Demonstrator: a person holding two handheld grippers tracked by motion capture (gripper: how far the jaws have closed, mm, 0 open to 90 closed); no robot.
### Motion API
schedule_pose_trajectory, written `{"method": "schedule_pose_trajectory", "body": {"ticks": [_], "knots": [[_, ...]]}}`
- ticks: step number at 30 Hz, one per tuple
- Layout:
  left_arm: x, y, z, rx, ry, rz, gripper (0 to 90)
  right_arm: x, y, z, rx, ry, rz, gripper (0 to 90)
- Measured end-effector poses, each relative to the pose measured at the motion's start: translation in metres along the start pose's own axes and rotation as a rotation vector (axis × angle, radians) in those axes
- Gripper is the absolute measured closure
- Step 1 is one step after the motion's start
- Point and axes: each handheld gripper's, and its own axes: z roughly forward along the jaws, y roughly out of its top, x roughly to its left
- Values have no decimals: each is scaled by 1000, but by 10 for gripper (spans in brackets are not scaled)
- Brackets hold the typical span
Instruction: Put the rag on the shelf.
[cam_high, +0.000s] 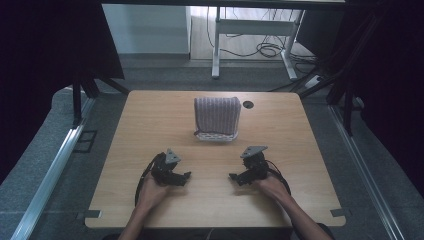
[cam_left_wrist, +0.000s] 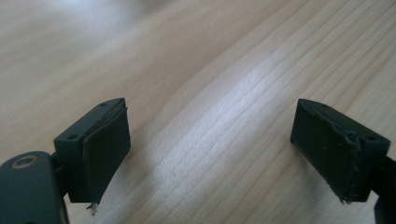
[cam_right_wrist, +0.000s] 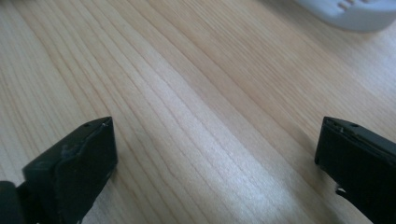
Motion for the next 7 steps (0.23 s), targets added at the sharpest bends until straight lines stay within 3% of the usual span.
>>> {"method": "schedule_pose_trajectory", "body": {"ticks": [7], "knots": [[1, 0, 0, 2, 5, -14, 114, 0, 0, 0, -1, 0, -3, 0]]}}
